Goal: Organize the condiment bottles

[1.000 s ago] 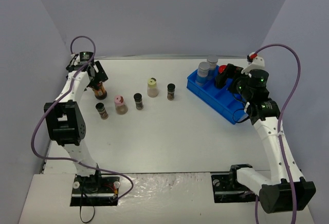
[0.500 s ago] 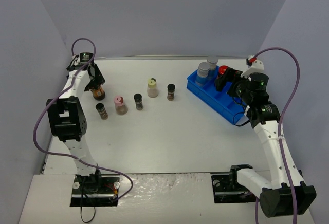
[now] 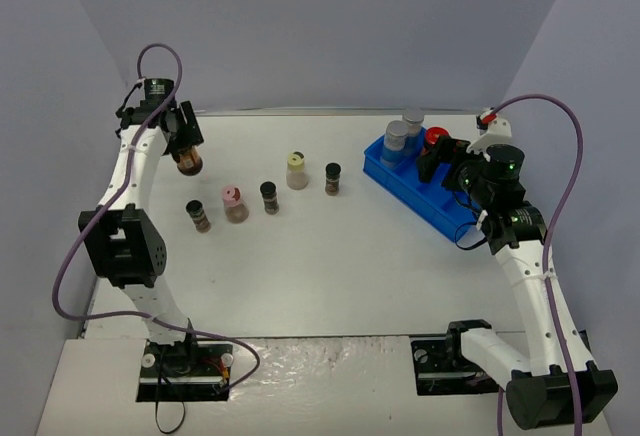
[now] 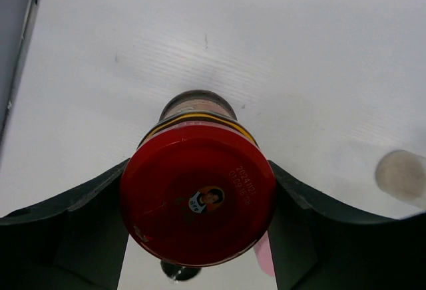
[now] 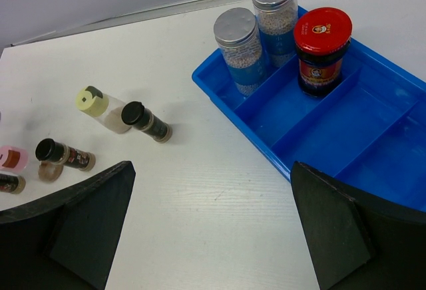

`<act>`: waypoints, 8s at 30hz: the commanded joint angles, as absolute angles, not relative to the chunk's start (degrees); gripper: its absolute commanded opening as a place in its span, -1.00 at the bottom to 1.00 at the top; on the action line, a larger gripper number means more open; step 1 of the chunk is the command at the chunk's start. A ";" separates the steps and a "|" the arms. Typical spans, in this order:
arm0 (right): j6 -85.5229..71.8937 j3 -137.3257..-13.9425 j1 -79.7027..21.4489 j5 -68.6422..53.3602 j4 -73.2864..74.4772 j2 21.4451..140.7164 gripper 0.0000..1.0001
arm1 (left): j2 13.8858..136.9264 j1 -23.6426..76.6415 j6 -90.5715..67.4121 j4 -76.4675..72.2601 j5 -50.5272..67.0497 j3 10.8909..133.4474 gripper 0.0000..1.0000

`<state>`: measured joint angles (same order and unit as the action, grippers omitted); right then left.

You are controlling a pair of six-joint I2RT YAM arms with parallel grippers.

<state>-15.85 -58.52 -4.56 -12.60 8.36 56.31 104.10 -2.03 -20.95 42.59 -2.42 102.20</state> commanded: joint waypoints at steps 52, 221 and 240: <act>-7.66 -60.96 -15.64 -11.69 11.25 60.56 1.00 | 78.62 48.96 -22.55 20.72 -9.69 71.58 0.94; -1.86 -94.21 -31.92 5.45 9.39 108.53 -0.87 | 37.79 15.73 -19.86 28.52 -9.54 43.42 0.94; -14.70 -78.84 -3.10 9.31 13.62 79.30 -1.00 | 38.09 15.64 -19.78 28.39 -8.67 43.42 0.94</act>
<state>-11.09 -82.10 -8.42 9.66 13.58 79.03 37.49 16.05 -20.98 31.95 -9.01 42.46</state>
